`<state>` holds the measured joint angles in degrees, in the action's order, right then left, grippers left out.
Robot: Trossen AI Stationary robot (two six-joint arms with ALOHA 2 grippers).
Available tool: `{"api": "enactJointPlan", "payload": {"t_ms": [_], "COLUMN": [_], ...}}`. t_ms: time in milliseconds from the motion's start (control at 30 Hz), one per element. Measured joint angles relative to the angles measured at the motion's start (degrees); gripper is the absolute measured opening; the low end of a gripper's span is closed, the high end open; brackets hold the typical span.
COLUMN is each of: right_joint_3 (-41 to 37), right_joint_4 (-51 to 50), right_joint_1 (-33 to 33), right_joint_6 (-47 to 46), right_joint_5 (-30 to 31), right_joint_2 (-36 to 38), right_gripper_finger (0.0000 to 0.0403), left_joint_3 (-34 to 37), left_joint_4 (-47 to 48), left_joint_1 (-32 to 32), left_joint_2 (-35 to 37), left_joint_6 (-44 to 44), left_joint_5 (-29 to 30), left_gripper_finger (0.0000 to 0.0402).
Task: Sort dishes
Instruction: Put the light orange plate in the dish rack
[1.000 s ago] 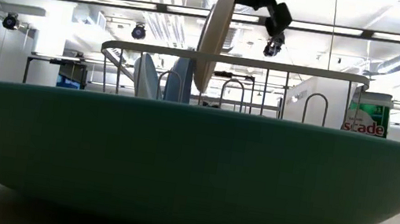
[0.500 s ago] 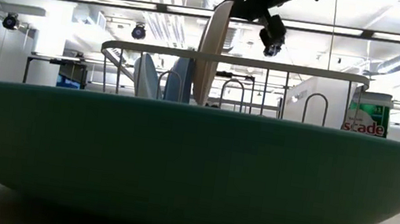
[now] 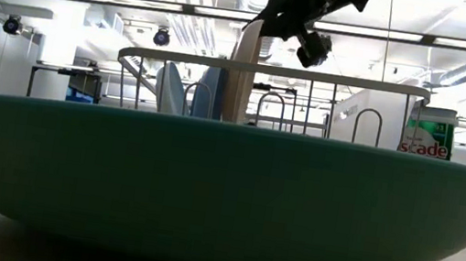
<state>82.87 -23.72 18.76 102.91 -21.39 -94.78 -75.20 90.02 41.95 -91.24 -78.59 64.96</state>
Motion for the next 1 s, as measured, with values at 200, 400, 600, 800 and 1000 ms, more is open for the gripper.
{"api": "enactJointPlan", "payload": {"t_ms": [200,400,600,800,1000], "right_joint_3": [-0.04,-0.07,-0.09,-0.09,-0.11], "right_joint_4": [-0.05,-1.75,-2.77,-3.00,-3.13], "right_joint_1": [0.00,0.00,0.04,0.04,0.04], "right_joint_6": [0.00,0.02,0.02,-0.10,-0.44], "right_joint_5": [0.09,0.38,0.45,0.48,0.50], "right_joint_2": [-1.07,-2.13,-3.52,-4.05,-4.07], "right_gripper_finger": [0.0000,0.0000,0.0000,0.0009,0.0022], "left_joint_3": [0.00,0.00,0.00,0.00,0.00], "left_joint_4": [0.00,0.00,0.00,0.00,0.00], "left_joint_1": [0.00,0.00,0.00,0.00,0.00], "left_joint_2": [0.00,0.00,-0.02,-0.02,-0.04], "left_joint_6": [0.00,-0.01,0.00,-0.02,-0.03], "left_joint_5": [0.00,-0.01,0.01,0.03,0.08], "left_gripper_finger": [0.0245,0.0245,0.0245,0.0245,0.0245]}}
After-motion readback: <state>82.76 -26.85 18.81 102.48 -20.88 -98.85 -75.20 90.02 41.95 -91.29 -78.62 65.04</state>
